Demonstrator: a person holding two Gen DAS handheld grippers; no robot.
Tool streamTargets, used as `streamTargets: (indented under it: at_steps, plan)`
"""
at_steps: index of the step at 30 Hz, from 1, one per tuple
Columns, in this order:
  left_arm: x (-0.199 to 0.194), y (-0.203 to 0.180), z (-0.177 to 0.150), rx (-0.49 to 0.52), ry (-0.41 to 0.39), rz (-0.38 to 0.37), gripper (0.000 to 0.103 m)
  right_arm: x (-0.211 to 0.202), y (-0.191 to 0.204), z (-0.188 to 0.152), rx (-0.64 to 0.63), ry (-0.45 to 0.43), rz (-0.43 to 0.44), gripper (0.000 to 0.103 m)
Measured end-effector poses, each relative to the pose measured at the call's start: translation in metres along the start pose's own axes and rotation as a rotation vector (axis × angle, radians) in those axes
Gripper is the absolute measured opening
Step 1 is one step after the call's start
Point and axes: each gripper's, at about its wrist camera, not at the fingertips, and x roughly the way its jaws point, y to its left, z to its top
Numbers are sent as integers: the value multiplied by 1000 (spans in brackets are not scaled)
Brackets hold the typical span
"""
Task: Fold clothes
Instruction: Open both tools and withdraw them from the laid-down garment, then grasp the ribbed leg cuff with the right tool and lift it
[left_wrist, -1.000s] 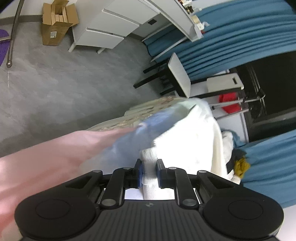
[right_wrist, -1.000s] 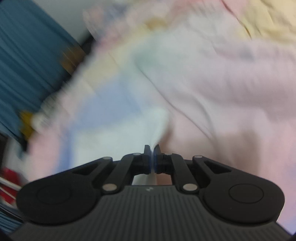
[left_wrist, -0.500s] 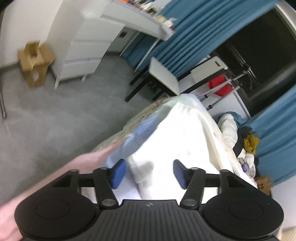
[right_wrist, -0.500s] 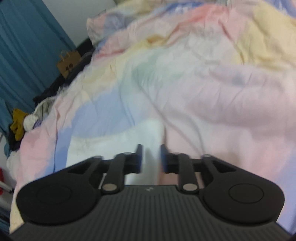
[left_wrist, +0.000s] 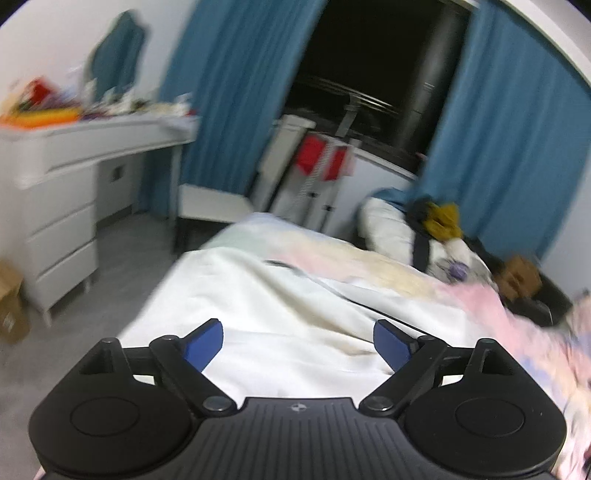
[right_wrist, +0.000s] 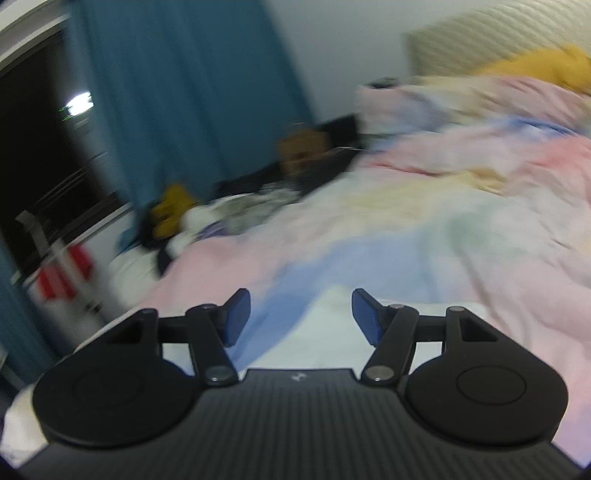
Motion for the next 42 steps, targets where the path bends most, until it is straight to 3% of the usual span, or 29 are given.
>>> streamTargets:
  at_steps: [8, 15, 25, 32, 34, 42]
  plan:
    - [37, -105, -28, 112, 8, -111, 92, -20, 51, -15, -122, 29, 235, 64]
    - [80, -147, -52, 121, 32, -145, 92, -30, 94, -44, -238, 74, 377, 64]
    - [128, -136, -79, 133, 101, -118, 92, -33, 141, -85, -382, 129, 465, 64]
    - [125, -132, -93, 188, 92, -96, 99, -25, 156, -98, -429, 160, 468, 67]
    - [124, -134, -96, 194, 96, -103, 100, -26, 158, -102, -445, 164, 472, 74]
    - [116, -135, -100, 227, 68, -67, 103, -22, 160, -111, -466, 204, 486, 74]
